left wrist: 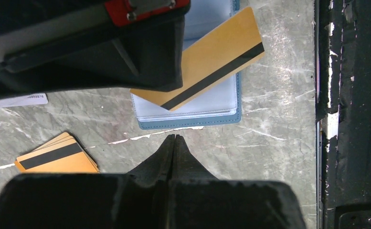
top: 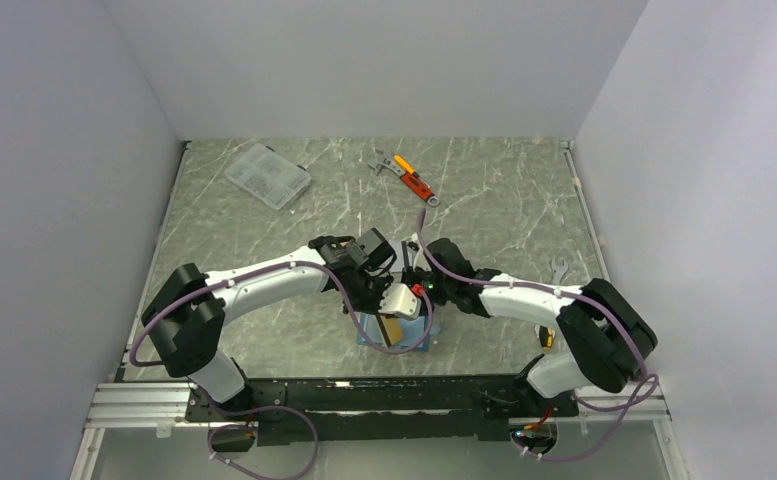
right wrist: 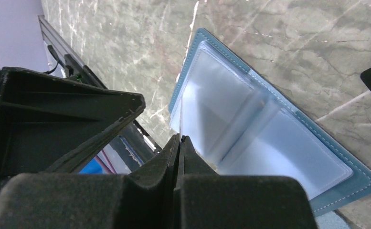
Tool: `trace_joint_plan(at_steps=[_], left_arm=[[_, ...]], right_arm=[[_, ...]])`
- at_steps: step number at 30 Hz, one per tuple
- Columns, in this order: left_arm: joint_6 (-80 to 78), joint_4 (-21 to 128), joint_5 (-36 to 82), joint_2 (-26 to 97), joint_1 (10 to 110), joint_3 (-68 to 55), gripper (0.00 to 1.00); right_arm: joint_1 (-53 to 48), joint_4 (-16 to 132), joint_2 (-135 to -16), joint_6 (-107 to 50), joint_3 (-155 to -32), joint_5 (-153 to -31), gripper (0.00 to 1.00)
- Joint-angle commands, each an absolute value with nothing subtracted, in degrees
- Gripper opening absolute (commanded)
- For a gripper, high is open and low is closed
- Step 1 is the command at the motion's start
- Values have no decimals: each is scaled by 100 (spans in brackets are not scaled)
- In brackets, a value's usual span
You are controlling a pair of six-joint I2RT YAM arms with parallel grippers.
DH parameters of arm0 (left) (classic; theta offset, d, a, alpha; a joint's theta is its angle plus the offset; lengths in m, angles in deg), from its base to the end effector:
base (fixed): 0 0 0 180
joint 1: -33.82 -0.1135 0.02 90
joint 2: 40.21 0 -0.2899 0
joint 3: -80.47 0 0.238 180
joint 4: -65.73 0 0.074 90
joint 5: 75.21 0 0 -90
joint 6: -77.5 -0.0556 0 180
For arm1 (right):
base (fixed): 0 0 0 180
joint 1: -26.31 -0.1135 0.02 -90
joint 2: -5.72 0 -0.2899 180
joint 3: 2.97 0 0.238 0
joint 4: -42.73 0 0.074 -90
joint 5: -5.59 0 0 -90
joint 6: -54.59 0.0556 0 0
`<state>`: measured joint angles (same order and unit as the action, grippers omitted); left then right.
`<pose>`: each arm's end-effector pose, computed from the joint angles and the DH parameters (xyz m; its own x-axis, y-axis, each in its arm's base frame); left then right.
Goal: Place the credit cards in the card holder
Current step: Insert the credit card into the card holder.
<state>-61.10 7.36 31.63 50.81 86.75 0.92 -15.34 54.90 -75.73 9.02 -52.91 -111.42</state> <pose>0.1693 -0.2509 0.2366 0.2438 0.8683 -0.4319 0.9693 -0.2330 0.0787 0.1843 0.1977 0.1905 -0.9548 -0.0145 -0.2969 -0.2368 0.6408 0.7302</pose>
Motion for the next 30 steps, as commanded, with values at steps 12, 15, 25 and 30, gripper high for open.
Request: trace_joint_plan(at_steps=[12, 15, 25, 30], left_arm=[[-6257, 964, 3321, 5450, 8928, -17, 2], [-6282, 1096, 3158, 5625, 8946, 115, 2], [-6217, 1378, 2700, 5523, 8954, 750, 2], [-6148, 1369, 2770, 5513, 8959, 728, 2]], right_arm=[[-712, 5199, -6686, 1017, -4260, -11862, 0], [-667, 4858, -6711, 1109, -4069, -12026, 0], [-653, 4230, -7340, 1125, -4104, -12307, 0], [-653, 4037, -7596, 1131, -4083, -12310, 0]])
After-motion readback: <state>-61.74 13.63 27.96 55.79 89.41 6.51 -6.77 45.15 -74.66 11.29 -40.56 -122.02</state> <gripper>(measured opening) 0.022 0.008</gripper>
